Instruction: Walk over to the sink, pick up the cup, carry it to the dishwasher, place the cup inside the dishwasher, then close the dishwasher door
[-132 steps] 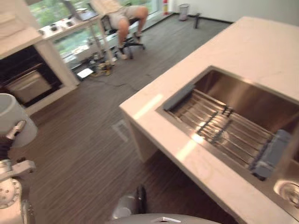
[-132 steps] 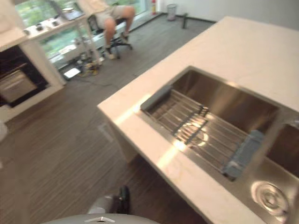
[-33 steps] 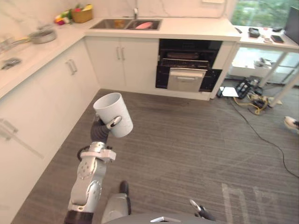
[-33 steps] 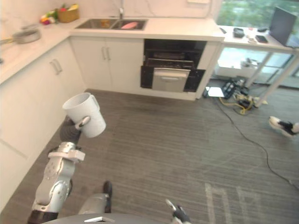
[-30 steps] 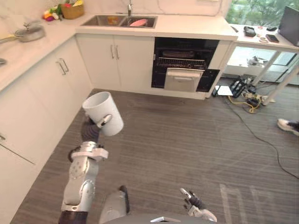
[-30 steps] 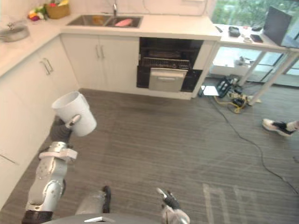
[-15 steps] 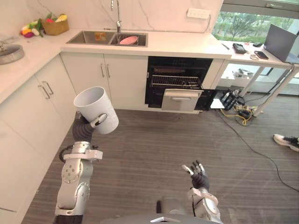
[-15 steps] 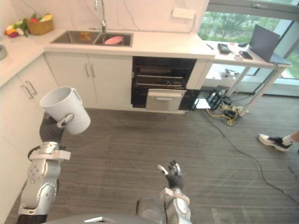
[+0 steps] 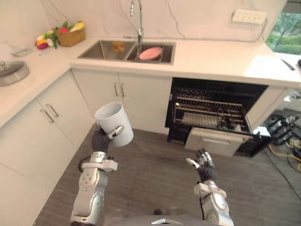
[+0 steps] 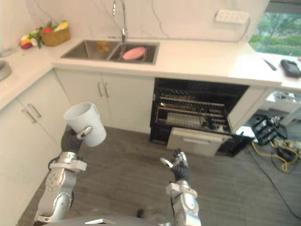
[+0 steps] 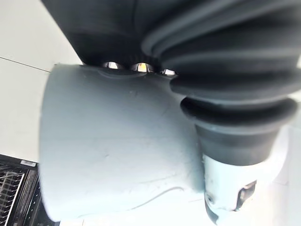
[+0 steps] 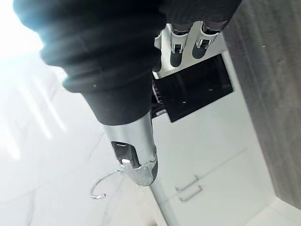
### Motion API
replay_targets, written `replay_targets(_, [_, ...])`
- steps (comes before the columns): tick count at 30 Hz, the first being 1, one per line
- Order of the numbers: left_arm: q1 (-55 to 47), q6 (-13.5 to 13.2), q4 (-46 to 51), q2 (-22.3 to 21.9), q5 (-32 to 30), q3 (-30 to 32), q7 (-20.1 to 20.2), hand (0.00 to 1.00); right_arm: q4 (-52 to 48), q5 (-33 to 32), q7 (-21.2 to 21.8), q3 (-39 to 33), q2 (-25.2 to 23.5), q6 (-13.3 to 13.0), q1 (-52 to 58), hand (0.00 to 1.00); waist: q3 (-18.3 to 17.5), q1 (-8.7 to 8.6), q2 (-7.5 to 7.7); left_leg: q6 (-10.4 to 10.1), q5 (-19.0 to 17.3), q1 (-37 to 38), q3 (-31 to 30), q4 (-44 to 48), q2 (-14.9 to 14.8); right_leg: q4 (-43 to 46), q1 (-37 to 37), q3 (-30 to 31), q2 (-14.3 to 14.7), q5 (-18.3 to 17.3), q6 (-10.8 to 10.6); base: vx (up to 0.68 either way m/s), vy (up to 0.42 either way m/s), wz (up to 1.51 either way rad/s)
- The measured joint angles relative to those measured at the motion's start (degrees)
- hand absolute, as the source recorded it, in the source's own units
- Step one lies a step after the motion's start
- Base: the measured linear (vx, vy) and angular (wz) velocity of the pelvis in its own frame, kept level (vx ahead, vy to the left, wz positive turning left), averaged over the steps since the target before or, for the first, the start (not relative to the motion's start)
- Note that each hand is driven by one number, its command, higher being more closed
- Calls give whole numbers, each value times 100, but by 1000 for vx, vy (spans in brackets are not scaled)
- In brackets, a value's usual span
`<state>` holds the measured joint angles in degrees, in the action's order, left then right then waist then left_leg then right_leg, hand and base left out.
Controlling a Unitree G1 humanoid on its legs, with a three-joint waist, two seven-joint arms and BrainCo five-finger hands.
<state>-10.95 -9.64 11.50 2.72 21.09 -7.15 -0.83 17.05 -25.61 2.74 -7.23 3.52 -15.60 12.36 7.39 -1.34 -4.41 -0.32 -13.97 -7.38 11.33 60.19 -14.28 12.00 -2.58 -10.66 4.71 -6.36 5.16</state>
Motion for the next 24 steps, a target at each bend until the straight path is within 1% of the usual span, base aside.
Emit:
replay_targets(1, [3, -3, 1, -2, 0, 38, 2, 100, -4, -9, -89, -37, 43, -79, -66, 0, -7, 69, 40, -28, -154, -171, 107, -718, 102, -121, -178, 101, -59, -37, -12, 623, -40, -49])
replay_targets(2, [6, -5, 11, -13, -1, 84, 2, 100, -9, -3, -219, -34, 109, -143, -223, 0, -17, 136, 113, -71, -148, -353, 115, -2058, 364, -218, -343, 276, -191, -87, -54, 513, 5, -57])
replay_targets(3, [5, -5, 30, -30, -1, 106, 4, 100, -21, 0, -272, -21, 132, -176, -309, 0, -20, 153, 143, -162, -41, -387, 65, -2818, 494, -284, -384, 388, -260, -107, -91, 493, 53, -80])
replay_targets(4, [-17, -4, 148, -148, -2, 225, 22, 100, -38, 7, -420, 17, 172, -256, -490, 0, -32, 182, 119, -402, 403, -480, -325, -4522, 680, -373, -484, 631, -337, -170, -204, 482, 111, -79])
replay_targets(5, [-10, -4, 254, -189, -2, 279, 24, 100, -38, 12, -501, 11, 172, -306, -626, 0, -5, 190, 76, -566, 515, -578, -567, -4866, 675, -380, -559, 792, -336, -248, -309, 555, 186, -94])
replay_targets(6, [-11, -6, 329, -181, -1, 307, 30, 100, -35, 23, -578, 7, 181, -336, -658, 0, -2, 219, 45, -671, 588, -640, -754, -4990, 650, -360, -687, 990, -351, -365, -398, 553, 256, -95])
replay_targets(7, [-8, -51, 372, -158, 4, 340, 50, 100, -39, 23, -630, 26, 184, -429, -631, 0, -38, 233, -11, -691, 767, -581, -830, -5112, 640, -301, -882, 1206, -388, -574, -521, 449, 261, -92])
replay_targets(8, [-8, -128, 378, -156, 4, 375, 57, 100, -45, 23, -652, 26, 190, -479, -623, 0, -62, 230, -46, -635, 843, -508, -817, -5133, 642, -215, -953, 1338, -417, -752, -562, 466, 339, -108])
replay_targets(9, [18, -287, 366, -134, 5, 469, 78, 100, -67, 21, -663, 19, 212, -566, -629, 0, -87, 211, -73, -550, 1291, -407, -830, -4903, 702, 66, -1066, 1559, -495, -1151, -638, 366, 320, -89])
replay_targets(10, [34, -314, 375, -76, 4, 511, 76, 100, -87, 20, -665, 23, 202, -581, -608, 0, -103, 208, 9, -518, 1452, -337, -776, -4752, 813, 212, -1115, 1650, -614, -1364, -679, 451, 379, -84])
replay_targets(11, [114, -373, 377, 79, 5, 556, 73, 100, -176, 13, -666, 7, 165, -591, -540, 0, -154, 142, 289, -384, 1558, -177, -655, -4592, 1130, 513, -1239, 1710, -989, -1638, -833, 456, 328, -44])
replay_targets(12, [267, -404, 370, 163, 2, 600, 51, 100, -345, -1, -653, -16, 154, -603, -496, 0, -185, 84, 498, -164, 1440, -55, -520, -4474, 1380, 1079, -1093, 1686, -1263, -1710, -895, 452, 298, -28])
replay_targets(13, [362, -421, 373, 181, -2, 606, 17, 100, -469, -22, -649, -44, 149, -603, -475, 0, -185, 73, 535, -111, 1355, -29, -478, -4433, 1447, 1476, -908, 1640, -1346, -1649, -984, 427, 289, -17])
replay_targets(14, [589, -470, 382, 201, -19, 639, -5, 100, -755, -124, -638, -130, 109, -624, -461, 0, -132, 55, 603, 16, 1235, 83, -381, -4358, 1551, 2340, -534, 1570, -1484, -1400, -1058, 369, 282, -21])
replay_targets(15, [748, -476, 439, 215, -69, 708, -7, 100, -988, -118, -628, -160, 13, -679, -484, 0, -62, 48, 682, 140, 1067, 322, -277, -4386, 1642, 3226, -191, 1411, -1685, -948, -1174, 407, 310, -27])
replay_targets(16, [760, -476, 514, 217, -110, 710, -9, 100, -1059, -107, -601, -165, -45, -711, -502, 0, -18, 33, 694, 205, 961, 512, -251, -4470, 1672, 3628, -51, 1320, -1795, -725, -1146, 313, 228, -46])
replay_targets(17, [713, -479, 670, 229, -172, 720, -19, 100, -1193, -102, -513, -118, -151, -723, -499, 0, 37, 24, 654, 292, 819, 911, -142, -4632, 1666, 4149, 187, 1132, -1862, -797, -1008, 332, 219, -53])
replay_targets(18, [681, -485, 808, 229, -231, 695, -16, 100, -1305, -105, -434, 13, -214, -725, -491, 0, 51, -7, 548, 307, 710, 1245, -26, -4789, 1554, 4255, 435, 925, -1739, -982, -922, 251, 158, -54])
replay_targets(19, [679, -512, 868, 229, -250, 694, -15, 100, -1406, -106, -399, 78, -260, -719, -478, 0, 47, -10, 472, 305, 667, 1334, 23, -4866, 1489, 4158, 605, 808, -1632, -1052, -906, 253, 156, -51])
replay_targets(20, [675, -601, 1002, 240, -279, 701, 12, 100, -1666, -109, -326, 215, -359, -712, -474, 0, 11, -29, 411, 265, 614, 1451, 171, -5035, 1386, 3697, 977, 507, -1454, -1103, -927, 180, 90, -61])
replay_targets(21, [656, -721, 1110, 271, -297, 714, 43, 100, -1973, -112, -191, 316, -427, -703, -471, 0, -25, -27, 405, 215, 575, 1526, 348, -5175, 1317, 2987, 1306, 92, -1358, -1047, -903, 187, 79, -64])
replay_targets(22, [613, -768, 1167, 297, -334, 720, 46, 100, -2118, -117, -133, 379, -452, -709, -475, 0, -35, -23, 419, 181, 554, 1573, 446, -5239, 1300, 2562, 1417, -122, -1320, -939, -863, 249, 67, -71])
replay_targets(23, [437, -857, 1260, 307, -394, 726, 50, 100, -2339, -120, 13, 506, -460, -723, -477, 0, -56, -38, 465, 60, 508, 1691, 648, -5317, 1305, 1769, 1525, -515, -1284, -520, -723, 319, 63, -65])
replay_targets(24, [300, -888, 1266, 307, -419, 720, 69, 100, -2400, -120, 96, 591, -458, -729, -481, 0, -87, -48, 526, -3, 423, 1810, 762, -5336, 1344, 1325, 1528, -693, -1265, 4, -568, 373, 56, -66])
